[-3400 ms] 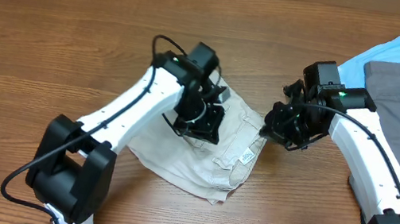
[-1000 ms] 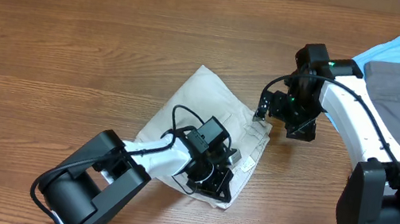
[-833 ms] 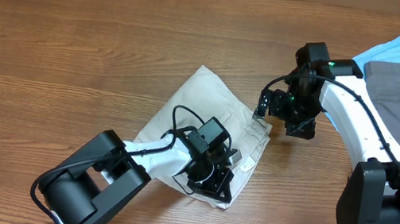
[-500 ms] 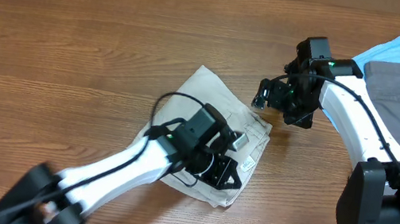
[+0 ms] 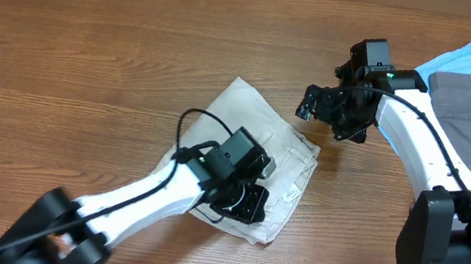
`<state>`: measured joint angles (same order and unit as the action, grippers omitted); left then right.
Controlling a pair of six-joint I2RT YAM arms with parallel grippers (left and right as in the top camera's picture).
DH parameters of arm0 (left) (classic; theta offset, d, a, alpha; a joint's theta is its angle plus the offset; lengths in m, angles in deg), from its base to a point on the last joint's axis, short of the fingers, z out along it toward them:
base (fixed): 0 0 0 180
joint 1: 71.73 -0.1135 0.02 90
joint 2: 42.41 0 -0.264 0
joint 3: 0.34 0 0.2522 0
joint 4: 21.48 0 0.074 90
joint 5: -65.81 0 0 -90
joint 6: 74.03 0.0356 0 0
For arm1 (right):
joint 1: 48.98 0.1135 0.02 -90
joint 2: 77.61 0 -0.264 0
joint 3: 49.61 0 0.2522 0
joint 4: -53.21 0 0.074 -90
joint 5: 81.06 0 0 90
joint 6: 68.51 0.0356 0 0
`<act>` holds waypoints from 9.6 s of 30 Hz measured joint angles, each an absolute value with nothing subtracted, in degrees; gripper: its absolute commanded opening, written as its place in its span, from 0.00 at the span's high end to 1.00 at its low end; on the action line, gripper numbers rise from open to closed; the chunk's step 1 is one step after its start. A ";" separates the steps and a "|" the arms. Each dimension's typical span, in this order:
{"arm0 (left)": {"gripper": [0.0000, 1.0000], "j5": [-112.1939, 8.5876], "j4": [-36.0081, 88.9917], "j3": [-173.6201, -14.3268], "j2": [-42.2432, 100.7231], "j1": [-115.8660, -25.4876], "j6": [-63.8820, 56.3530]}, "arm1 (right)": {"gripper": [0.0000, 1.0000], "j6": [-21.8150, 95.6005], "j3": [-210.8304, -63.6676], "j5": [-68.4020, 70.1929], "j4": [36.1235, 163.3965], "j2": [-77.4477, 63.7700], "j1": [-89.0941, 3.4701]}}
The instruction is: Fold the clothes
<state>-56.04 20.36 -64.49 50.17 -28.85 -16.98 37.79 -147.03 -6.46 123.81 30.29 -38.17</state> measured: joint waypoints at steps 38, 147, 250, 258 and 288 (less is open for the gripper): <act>0.87 -40.98 36.88 -64.86 47.17 -31.43 -26.24 | 0.00 37.79 -147.05 -6.48 123.77 30.29 -38.17; 0.00 -30.03 43.42 -90.87 54.32 -67.85 7.90 | 0.00 37.79 -147.05 -6.48 123.66 30.29 -38.17; 0.89 1.03 29.43 -105.34 73.51 -94.80 16.05 | 0.00 37.81 -147.05 -6.46 123.64 30.29 -38.17; 0.96 -16.29 34.63 -105.97 68.81 -86.21 9.25 | 0.00 37.81 -147.05 -6.48 123.62 30.29 -38.17; 0.96 -13.44 43.35 -105.12 82.34 -85.75 14.48 | 0.00 37.79 -147.05 -6.46 123.66 30.29 -38.17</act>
<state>-13.44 43.35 -105.12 82.34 -85.75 14.48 37.79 -147.05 -6.46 123.66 30.29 -38.17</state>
